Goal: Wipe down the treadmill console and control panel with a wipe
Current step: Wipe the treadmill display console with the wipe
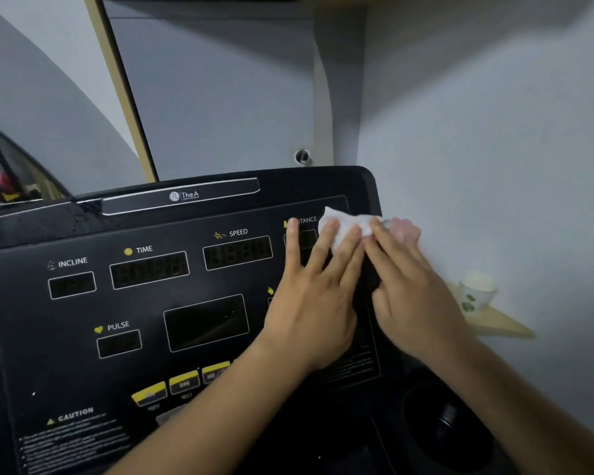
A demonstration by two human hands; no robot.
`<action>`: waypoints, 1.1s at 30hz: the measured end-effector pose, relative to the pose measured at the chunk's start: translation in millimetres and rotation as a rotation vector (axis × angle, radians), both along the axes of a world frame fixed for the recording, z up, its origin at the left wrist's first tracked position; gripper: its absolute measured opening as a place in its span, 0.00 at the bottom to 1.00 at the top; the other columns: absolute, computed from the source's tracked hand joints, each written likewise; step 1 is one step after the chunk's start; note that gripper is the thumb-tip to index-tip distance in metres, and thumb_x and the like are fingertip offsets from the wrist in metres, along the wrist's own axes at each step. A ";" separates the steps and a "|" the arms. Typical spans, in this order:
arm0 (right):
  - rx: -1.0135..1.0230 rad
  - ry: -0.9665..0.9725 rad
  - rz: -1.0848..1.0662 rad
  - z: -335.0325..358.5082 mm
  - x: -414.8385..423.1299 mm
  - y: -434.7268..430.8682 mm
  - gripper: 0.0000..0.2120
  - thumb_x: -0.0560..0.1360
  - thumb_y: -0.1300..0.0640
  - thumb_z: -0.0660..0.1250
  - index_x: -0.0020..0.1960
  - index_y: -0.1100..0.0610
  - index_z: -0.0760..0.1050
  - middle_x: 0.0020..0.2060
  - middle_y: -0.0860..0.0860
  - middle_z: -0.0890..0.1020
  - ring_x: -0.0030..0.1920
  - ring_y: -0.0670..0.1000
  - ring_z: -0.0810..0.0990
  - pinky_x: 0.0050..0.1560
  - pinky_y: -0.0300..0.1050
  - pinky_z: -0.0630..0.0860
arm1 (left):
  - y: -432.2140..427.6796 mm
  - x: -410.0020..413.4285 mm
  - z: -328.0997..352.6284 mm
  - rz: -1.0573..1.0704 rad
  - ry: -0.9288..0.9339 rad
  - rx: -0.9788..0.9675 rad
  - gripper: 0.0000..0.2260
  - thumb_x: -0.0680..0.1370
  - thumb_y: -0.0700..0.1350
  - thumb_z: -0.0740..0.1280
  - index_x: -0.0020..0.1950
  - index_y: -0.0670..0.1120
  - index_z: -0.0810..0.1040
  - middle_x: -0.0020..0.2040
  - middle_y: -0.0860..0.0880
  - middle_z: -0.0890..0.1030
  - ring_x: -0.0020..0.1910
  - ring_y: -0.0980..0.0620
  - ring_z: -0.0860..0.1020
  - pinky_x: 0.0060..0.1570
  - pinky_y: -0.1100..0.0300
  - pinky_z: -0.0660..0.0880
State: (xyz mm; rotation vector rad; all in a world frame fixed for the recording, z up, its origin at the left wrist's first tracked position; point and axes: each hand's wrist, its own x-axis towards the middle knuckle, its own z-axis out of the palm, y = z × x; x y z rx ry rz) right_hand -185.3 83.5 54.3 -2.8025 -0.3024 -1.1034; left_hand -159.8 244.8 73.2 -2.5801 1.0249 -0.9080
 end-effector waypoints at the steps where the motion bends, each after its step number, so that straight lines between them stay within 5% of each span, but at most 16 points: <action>1: -0.013 0.014 0.002 -3.4 -4.5 0.0 0.31 0.70 0.59 0.50 0.72 0.64 0.65 0.74 0.59 0.63 0.73 0.58 0.62 0.73 0.56 0.60 | 2.7 -2.0 -2.9 0.005 0.010 0.001 0.32 0.77 0.52 0.52 0.79 0.41 0.53 0.80 0.44 0.54 0.78 0.37 0.47 0.70 0.29 0.38; 8: -0.069 0.055 -0.036 38.3 27.2 7.4 0.33 0.70 0.55 0.46 0.75 0.63 0.60 0.76 0.58 0.60 0.73 0.56 0.63 0.73 0.61 0.57 | -1.2 15.9 34.5 0.048 -0.025 -0.105 0.30 0.79 0.54 0.46 0.79 0.43 0.56 0.79 0.42 0.57 0.78 0.43 0.54 0.73 0.35 0.40; 13: -0.127 0.090 0.028 -5.2 -4.5 38.0 0.33 0.70 0.57 0.49 0.75 0.62 0.61 0.77 0.56 0.58 0.76 0.53 0.56 0.72 0.62 0.58 | 42.5 -22.8 -4.8 -0.002 0.070 -0.136 0.27 0.79 0.53 0.51 0.76 0.42 0.65 0.76 0.42 0.64 0.77 0.43 0.60 0.73 0.36 0.49; 18: -0.206 0.104 0.006 23.4 13.8 62.9 0.33 0.73 0.53 0.46 0.76 0.61 0.57 0.78 0.56 0.55 0.77 0.53 0.53 0.73 0.66 0.53 | 67.6 -11.7 11.3 0.073 -0.020 -0.109 0.27 0.81 0.54 0.51 0.77 0.43 0.62 0.76 0.44 0.65 0.76 0.45 0.61 0.72 0.32 0.44; 22: -0.227 0.122 -0.008 31.3 16.7 86.4 0.31 0.76 0.51 0.49 0.77 0.59 0.53 0.78 0.55 0.50 0.78 0.53 0.48 0.74 0.66 0.49 | 75.7 -12.0 17.1 0.157 -0.069 -0.234 0.27 0.82 0.54 0.51 0.75 0.40 0.65 0.74 0.41 0.67 0.77 0.42 0.58 0.73 0.34 0.41; 28: -0.207 0.114 0.125 0.9 -0.5 130.8 0.32 0.73 0.50 0.48 0.76 0.59 0.59 0.77 0.56 0.57 0.77 0.53 0.52 0.70 0.71 0.54 | 121.3 -28.8 -21.5 0.148 -0.076 -0.261 0.28 0.79 0.52 0.58 0.75 0.38 0.63 0.72 0.39 0.70 0.77 0.38 0.58 0.74 0.37 0.48; 33: -0.243 0.107 0.113 47.0 23.4 177.6 0.32 0.74 0.49 0.43 0.77 0.58 0.54 0.78 0.55 0.53 0.77 0.51 0.48 0.71 0.73 0.47 | 154.6 -9.7 17.1 0.274 -0.127 -0.335 0.29 0.80 0.50 0.58 0.77 0.38 0.58 0.76 0.38 0.62 0.78 0.39 0.49 0.75 0.37 0.47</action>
